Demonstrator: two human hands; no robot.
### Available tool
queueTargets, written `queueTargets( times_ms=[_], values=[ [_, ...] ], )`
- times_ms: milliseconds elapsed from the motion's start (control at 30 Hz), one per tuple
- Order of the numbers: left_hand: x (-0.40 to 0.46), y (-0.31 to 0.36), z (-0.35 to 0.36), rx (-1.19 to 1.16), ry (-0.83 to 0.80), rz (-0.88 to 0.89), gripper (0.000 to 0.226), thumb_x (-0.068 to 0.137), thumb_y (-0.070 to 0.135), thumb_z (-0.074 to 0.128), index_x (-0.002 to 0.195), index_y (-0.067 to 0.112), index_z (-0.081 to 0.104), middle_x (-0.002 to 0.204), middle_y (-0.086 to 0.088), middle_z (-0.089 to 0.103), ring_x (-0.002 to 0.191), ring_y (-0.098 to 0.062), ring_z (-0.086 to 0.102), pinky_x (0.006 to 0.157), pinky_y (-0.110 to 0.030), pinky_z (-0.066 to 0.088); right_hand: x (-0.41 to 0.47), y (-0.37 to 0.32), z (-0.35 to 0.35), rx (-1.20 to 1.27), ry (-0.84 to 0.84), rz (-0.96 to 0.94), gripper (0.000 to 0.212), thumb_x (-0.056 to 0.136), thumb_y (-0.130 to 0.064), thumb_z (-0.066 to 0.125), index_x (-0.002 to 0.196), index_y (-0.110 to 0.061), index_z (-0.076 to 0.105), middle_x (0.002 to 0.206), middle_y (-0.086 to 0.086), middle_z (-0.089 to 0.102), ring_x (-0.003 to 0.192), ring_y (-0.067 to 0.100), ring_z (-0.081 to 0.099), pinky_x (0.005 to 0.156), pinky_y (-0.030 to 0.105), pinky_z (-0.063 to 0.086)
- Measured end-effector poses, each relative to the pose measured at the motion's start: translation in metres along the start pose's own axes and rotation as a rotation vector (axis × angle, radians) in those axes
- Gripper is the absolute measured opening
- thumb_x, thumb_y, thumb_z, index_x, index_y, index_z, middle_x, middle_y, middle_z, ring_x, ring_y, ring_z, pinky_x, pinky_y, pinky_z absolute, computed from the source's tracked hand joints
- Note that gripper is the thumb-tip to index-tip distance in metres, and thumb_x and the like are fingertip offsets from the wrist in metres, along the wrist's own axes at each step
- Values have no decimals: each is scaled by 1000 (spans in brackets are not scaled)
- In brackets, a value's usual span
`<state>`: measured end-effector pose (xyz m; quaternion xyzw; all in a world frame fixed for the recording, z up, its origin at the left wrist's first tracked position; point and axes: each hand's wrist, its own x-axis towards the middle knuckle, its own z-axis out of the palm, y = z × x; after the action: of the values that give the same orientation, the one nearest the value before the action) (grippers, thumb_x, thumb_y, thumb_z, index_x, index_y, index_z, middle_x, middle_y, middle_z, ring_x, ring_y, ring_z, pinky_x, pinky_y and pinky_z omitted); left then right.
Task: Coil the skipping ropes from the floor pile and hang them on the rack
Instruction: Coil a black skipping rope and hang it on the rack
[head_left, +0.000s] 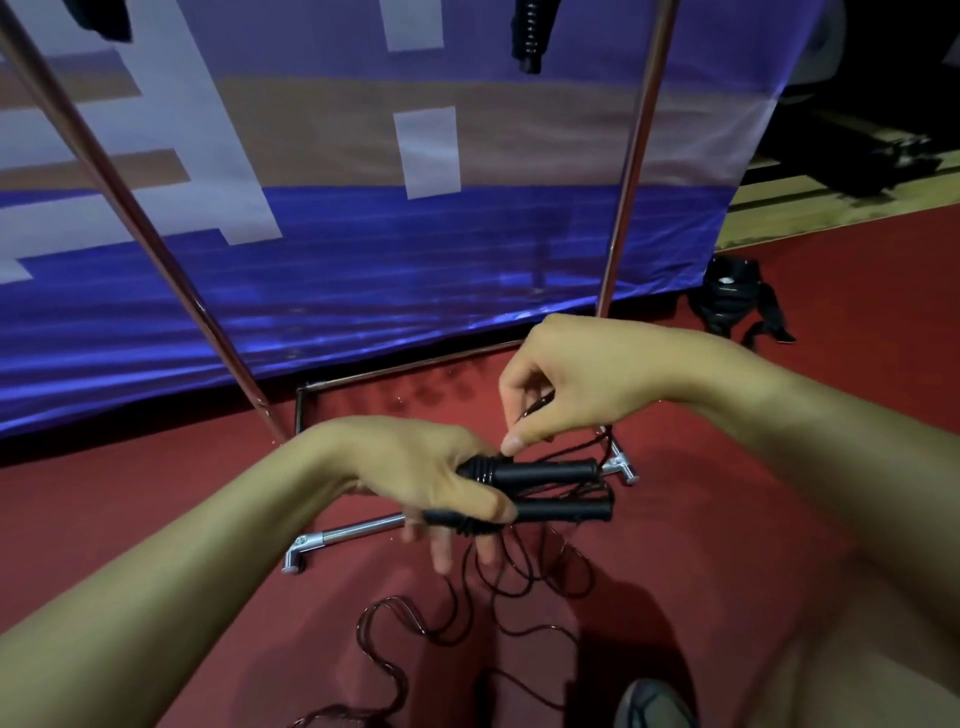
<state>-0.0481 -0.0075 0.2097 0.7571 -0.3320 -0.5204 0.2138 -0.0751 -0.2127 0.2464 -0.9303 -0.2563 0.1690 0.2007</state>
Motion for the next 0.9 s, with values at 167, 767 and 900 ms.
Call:
queueTargets(
  times_ms=[167,767,900],
  values=[
    [0,-4,3,-296,192,110,18,106,21,56,121,11,57,107,-9,77,86,-31,78,58,-30,61,-8,-8,-1,-119,247,-80,12,93,-37,70,91,-31,81,75,-16,72,70,3,63,63,19,44],
    [-1,15,-6,-835,460,346,54,104,58,37,105,11,64,87,-9,60,56,-13,37,40,-17,25,-25,-7,12,341,554,-29,24,91,-24,78,114,-28,70,75,-8,76,58,7,71,62,24,57],
    [-2,17,-13,-950,577,363,38,107,41,44,106,8,62,80,-9,59,51,-12,35,36,-16,19,-19,-11,19,491,560,96,27,92,-25,76,97,-16,51,70,-1,75,53,16,70,55,32,58]
  ],
)
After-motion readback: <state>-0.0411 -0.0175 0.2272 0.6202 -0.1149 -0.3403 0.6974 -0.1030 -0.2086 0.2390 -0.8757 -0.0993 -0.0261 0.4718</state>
